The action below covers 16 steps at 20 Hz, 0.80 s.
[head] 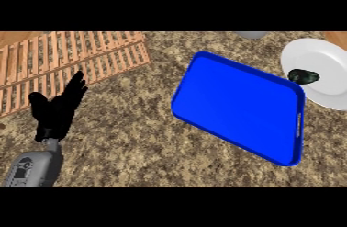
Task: Pick the eggplant from the tray and place it in the plate
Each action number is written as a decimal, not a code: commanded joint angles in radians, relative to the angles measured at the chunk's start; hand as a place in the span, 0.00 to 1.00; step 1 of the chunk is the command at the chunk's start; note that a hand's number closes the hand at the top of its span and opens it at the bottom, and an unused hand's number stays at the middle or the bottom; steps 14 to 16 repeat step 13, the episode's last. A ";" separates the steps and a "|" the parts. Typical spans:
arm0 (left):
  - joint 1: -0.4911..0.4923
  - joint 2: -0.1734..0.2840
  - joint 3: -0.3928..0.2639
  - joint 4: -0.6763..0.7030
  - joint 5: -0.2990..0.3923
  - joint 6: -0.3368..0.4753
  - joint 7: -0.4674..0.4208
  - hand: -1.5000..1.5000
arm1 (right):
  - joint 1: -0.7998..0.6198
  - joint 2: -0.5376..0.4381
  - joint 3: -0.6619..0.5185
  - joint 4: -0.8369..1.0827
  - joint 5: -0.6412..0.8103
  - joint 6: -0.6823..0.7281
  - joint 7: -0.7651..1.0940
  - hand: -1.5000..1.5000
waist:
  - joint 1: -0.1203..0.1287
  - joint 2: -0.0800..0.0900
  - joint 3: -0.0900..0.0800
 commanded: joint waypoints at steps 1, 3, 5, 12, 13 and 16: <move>0.027 -0.029 -0.017 -0.020 -0.012 0.006 -0.021 0.50 | 0.048 -0.015 -0.011 0.020 -0.008 -0.003 -0.057 0.00 | 0.005 0.001 0.001; -0.005 -0.010 0.010 0.035 0.005 -0.025 -0.046 0.50 | 0.032 -0.057 -0.013 0.023 -0.011 0.013 -0.014 0.00 | 0.002 0.002 0.000; -0.020 0.009 0.012 -0.007 -0.004 -0.015 0.018 0.50 | 0.048 -0.070 0.003 0.021 0.003 0.028 -0.026 0.00 | 0.003 0.001 0.001; 0.037 -0.005 0.008 -0.028 -0.001 -0.028 -0.004 0.50 | 0.164 -0.104 -0.003 0.054 0.002 0.075 -0.092 0.00 | 0.001 0.001 0.002; 0.075 -0.051 -0.034 -0.030 -0.037 -0.002 -0.044 0.50 | 0.092 -0.074 0.003 0.048 0.007 0.026 -0.047 0.00 | 0.012 0.003 0.002; 0.075 -0.051 -0.034 -0.030 -0.037 -0.002 -0.044 0.50 | 0.092 -0.074 0.003 0.048 0.007 0.026 -0.047 0.00 | 0.012 0.003 0.002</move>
